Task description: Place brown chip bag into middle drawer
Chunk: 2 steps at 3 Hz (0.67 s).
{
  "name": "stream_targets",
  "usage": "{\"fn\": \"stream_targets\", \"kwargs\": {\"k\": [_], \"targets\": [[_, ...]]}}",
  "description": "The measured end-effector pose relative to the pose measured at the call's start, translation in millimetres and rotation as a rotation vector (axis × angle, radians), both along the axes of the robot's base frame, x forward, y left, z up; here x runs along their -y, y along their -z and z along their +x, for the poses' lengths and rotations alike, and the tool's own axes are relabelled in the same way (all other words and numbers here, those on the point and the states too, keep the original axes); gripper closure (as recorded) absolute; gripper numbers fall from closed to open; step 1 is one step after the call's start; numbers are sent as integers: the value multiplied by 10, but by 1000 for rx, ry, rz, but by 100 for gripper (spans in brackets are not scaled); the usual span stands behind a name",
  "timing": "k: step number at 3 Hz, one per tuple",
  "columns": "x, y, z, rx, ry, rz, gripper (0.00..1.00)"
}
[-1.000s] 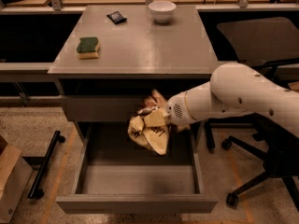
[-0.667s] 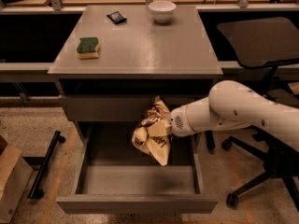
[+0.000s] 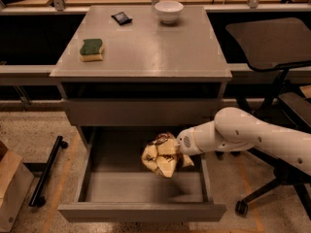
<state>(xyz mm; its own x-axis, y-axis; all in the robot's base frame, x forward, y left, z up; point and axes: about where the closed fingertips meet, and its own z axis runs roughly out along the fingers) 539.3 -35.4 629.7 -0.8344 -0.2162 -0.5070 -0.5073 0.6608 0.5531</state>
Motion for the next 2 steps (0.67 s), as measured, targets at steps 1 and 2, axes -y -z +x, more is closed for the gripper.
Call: {"fn": "stream_targets", "kwargs": {"k": [1, 2], "targets": [[-4, 529, -48, -68, 13, 36, 100], [1, 998, -216, -155, 46, 67, 84]]}}
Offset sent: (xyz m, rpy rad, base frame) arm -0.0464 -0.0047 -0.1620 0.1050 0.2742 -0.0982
